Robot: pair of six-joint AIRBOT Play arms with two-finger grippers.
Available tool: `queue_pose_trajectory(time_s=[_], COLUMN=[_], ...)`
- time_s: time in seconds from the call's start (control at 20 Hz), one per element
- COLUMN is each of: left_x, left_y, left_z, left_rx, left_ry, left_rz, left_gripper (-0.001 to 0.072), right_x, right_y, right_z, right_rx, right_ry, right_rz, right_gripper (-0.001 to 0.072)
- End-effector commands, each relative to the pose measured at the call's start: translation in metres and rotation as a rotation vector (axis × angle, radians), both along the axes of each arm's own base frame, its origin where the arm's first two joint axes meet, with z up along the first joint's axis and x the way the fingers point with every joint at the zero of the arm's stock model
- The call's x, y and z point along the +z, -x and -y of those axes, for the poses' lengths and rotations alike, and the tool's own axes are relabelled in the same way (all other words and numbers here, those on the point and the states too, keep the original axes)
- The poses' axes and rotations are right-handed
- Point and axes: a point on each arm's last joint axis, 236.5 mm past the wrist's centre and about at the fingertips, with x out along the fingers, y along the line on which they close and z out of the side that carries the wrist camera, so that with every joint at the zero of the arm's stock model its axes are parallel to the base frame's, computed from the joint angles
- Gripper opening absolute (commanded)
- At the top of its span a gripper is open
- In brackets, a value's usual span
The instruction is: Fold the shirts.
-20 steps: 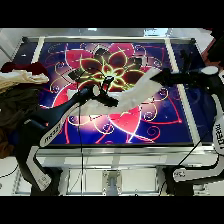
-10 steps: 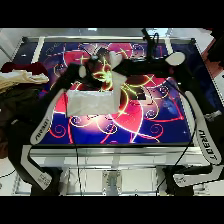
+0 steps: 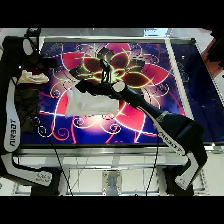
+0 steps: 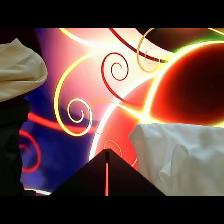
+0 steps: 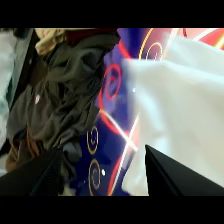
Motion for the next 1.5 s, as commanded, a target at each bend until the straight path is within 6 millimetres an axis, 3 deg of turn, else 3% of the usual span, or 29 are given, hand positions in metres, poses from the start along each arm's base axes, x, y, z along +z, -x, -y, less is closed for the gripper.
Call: queue_pose_trajectory(time_s=[0.0, 0.1, 0.2, 0.35, 0.45, 0.6, 0.8, 1.15, 1.2, 1.3, 1.4, 1.45], left_x=[0.003, 0.003, 0.003, 0.005, 0.007, 0.007, 0.010, 0.010, 0.010, 0.009, 0.009, 0.009], left_y=[0.006, 0.007, 0.006, 0.004, 0.000, -0.001, -0.004, -0.004, -0.004, -0.004, -0.003, -0.002], left_z=[0.008, 0.019, 0.021, 0.021, 0.021, 0.021, 0.021, 0.021, 0.021, 0.021, 0.021, 0.021], left_rx=[-0.036, -0.064, -0.076, -0.075, -0.073, -0.072, -0.075, -0.090, -0.090, -0.093, -0.103, -0.102], left_ry=[0.055, 0.093, 0.096, 0.096, 0.100, 0.099, 0.099, 0.088, 0.088, 0.085, 0.079, 0.079], left_rz=[-0.013, -0.016, -0.015, -0.004, 0.017, 0.020, 0.038, 0.037, 0.037, 0.034, 0.028, 0.027], left_gripper=[0.0019, 0.0019, 0.0018, 0.0019, 0.0019, 0.0018, 0.0018, 0.0018, 0.0018, 0.0018, 0.0018, 0.0018], right_x=[-0.017, -0.023, -0.055, -0.120, -0.141, -0.152, -0.141, -0.159, -0.156, -0.144, -0.122, -0.110], right_y=[-0.037, -0.062, -0.064, -0.022, -0.001, 0.005, -0.002, 0.016, 0.018, 0.012, -0.006, -0.021], right_z=[0.020, 0.070, 0.138, 0.246, 0.275, 0.267, 0.206, 0.128, 0.117, 0.107, 0.113, 0.128], right_rx=[-0.129, -0.110, -0.053, 0.003, 0.016, 0.008, 0.058, 0.114, 0.129, 0.131, 0.139, 0.112], right_ry=[0.029, 0.133, 0.240, 0.441, 0.468, 0.399, 0.187, 0.109, 0.092, 0.063, 0.048, 0.056], right_rz=[0.045, 0.082, -0.073, -0.435, -0.544, -0.575, -0.542, -0.578, -0.580, -0.557, -0.479, -0.437], right_gripper=[0.0570, 0.0552, 0.0552, 0.0555, 0.0558, 0.0567, 0.0567, 0.0544, 0.0416, 0.0038, 0.0024, 0.0023])
